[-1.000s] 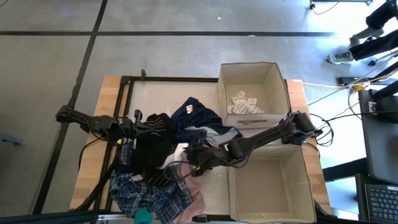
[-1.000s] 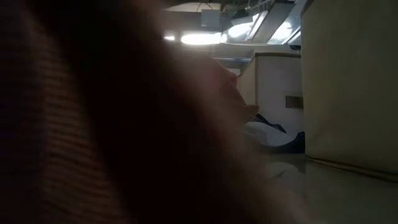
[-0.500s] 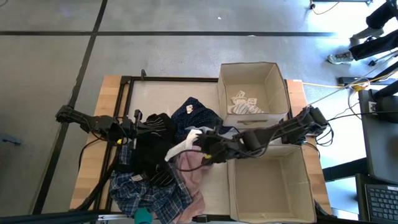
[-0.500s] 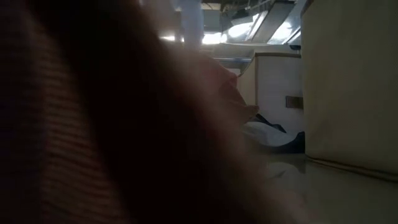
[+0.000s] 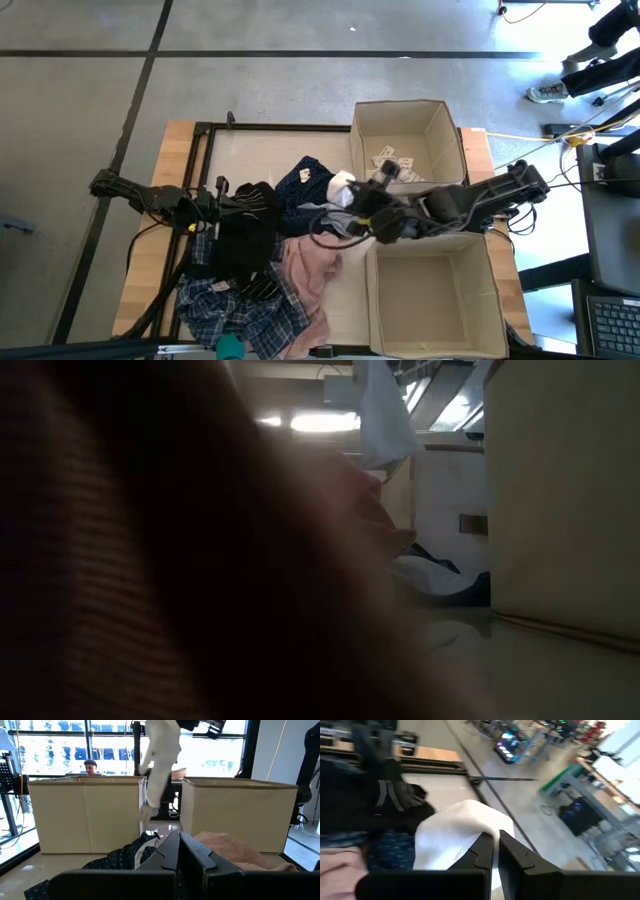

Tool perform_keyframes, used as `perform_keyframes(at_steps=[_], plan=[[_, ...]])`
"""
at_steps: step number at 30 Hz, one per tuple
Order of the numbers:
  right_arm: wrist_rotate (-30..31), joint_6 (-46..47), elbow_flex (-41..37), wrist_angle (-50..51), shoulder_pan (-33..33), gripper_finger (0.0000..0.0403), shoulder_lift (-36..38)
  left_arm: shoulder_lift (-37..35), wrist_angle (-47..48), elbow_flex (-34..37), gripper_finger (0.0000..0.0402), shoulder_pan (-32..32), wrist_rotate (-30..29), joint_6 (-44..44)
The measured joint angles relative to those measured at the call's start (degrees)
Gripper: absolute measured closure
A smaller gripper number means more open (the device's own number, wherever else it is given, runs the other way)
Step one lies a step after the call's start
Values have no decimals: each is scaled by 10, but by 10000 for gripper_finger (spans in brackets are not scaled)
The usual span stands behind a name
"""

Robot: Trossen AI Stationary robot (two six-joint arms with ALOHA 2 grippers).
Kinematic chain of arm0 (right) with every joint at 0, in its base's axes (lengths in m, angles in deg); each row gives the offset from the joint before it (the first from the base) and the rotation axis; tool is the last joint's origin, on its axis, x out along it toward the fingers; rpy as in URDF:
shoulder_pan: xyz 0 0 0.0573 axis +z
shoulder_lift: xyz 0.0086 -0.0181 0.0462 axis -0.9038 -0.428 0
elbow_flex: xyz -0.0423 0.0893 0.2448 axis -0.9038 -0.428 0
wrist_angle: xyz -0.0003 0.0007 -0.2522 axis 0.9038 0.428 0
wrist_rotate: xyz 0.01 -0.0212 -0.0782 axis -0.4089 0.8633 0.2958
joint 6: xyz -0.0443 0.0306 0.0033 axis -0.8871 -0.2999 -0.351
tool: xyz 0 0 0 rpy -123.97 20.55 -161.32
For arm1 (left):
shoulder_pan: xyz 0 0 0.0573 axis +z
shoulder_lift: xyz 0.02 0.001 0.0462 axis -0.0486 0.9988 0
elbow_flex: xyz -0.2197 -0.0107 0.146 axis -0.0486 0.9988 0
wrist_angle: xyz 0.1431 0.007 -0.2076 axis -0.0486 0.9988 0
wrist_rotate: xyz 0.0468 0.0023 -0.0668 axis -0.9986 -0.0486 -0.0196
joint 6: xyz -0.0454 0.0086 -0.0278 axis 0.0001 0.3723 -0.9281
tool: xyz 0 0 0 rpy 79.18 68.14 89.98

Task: Sort clothes
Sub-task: Put the white sock into the top laundry organizer

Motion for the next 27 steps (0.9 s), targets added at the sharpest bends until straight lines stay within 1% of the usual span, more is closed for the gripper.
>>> perform_keyframes(at_steps=[5, 9, 20, 23, 27], plan=[[43, 26, 0, 41, -12, 384, 30, 0, 0, 0, 400, 0, 0, 0], [64, 44, 0, 70, -34, 384, 52, 0, 3, 0, 400, 0, 0, 0], [82, 56, 0, 123, -132, 384, 82, 0, 6, 0, 400, 0, 0, 0], [96, 96, 0, 177, -159, 384, 85, 0, 6, 0, 400, 0, 0, 0], [100, 205, 0, 291, -193, 384, 87, 0, 9, 0, 400, 0, 0, 0]])
